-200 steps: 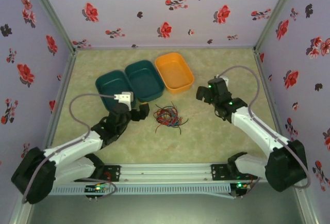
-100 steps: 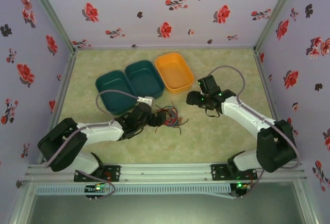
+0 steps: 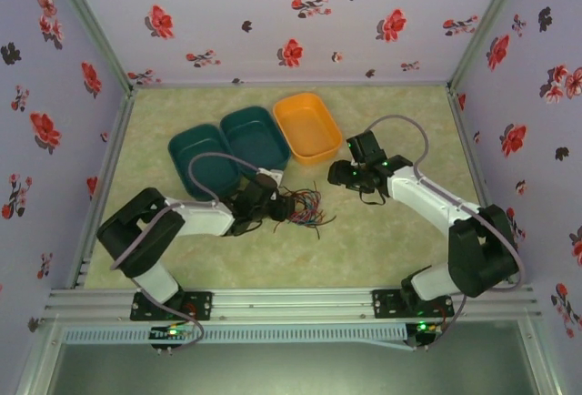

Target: Untangle the cables

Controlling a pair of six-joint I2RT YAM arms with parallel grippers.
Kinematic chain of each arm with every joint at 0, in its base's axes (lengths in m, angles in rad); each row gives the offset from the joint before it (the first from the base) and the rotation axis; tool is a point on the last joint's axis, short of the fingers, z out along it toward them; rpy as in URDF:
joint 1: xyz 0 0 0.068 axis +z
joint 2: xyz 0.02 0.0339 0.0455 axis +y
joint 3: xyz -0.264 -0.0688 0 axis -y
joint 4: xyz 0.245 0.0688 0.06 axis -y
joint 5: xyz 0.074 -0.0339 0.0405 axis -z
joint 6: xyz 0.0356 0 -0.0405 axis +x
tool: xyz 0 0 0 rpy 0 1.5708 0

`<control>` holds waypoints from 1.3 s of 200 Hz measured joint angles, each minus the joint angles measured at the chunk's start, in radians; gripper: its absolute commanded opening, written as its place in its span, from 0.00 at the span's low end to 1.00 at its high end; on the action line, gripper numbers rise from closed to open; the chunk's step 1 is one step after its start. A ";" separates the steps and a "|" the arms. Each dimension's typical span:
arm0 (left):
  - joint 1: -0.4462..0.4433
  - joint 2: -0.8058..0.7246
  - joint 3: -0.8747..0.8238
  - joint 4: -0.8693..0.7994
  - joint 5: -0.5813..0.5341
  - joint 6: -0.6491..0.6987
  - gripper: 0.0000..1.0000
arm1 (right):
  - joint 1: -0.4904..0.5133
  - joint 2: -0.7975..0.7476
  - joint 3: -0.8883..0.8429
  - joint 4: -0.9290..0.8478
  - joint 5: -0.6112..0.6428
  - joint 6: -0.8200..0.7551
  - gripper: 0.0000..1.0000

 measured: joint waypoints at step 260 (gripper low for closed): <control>0.000 0.003 0.196 -0.161 0.069 0.069 0.53 | 0.042 -0.077 -0.037 -0.280 -0.034 -0.166 0.58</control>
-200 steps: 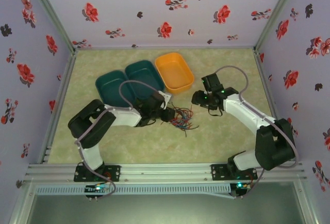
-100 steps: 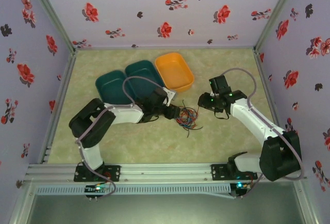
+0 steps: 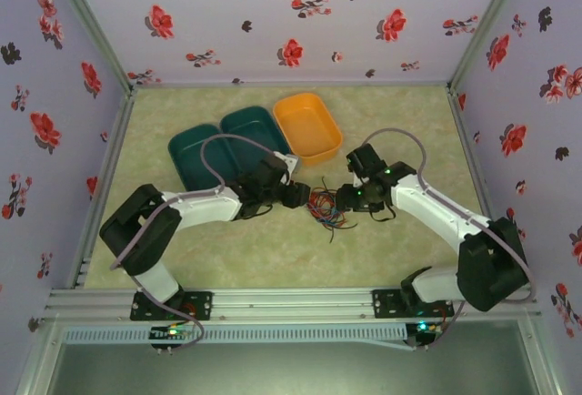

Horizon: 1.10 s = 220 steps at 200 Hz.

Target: Untangle the cables

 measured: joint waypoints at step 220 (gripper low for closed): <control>-0.019 0.103 0.049 0.010 0.000 0.000 0.52 | 0.043 0.106 0.040 0.012 0.003 -0.064 0.44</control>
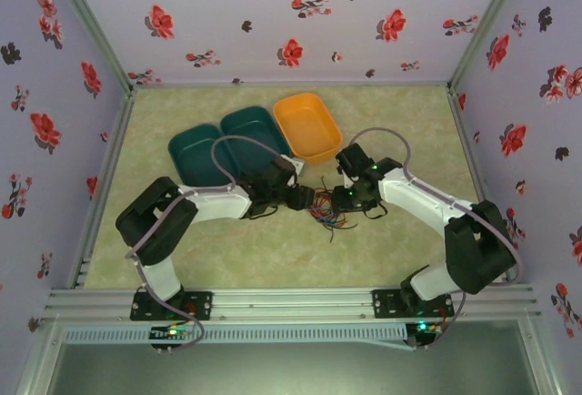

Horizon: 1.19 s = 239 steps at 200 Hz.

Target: Untangle the cables

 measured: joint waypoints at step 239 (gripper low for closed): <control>-0.001 0.045 0.027 0.009 0.002 -0.003 0.44 | 0.000 -0.011 0.081 -0.002 0.082 -0.052 0.05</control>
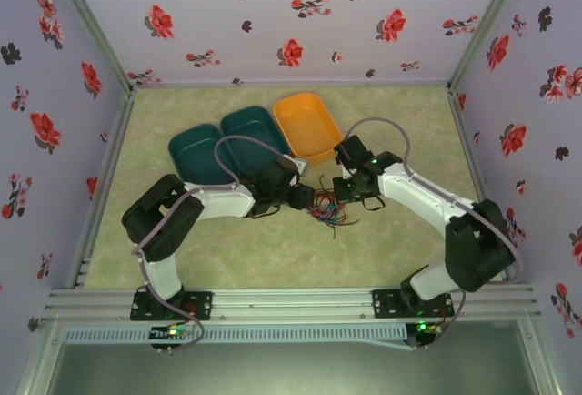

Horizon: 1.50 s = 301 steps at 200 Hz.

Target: Untangle the cables

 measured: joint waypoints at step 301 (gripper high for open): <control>-0.040 -0.093 -0.095 0.245 0.051 0.223 0.66 | 0.002 -0.303 0.578 -0.065 -0.106 -0.016 0.00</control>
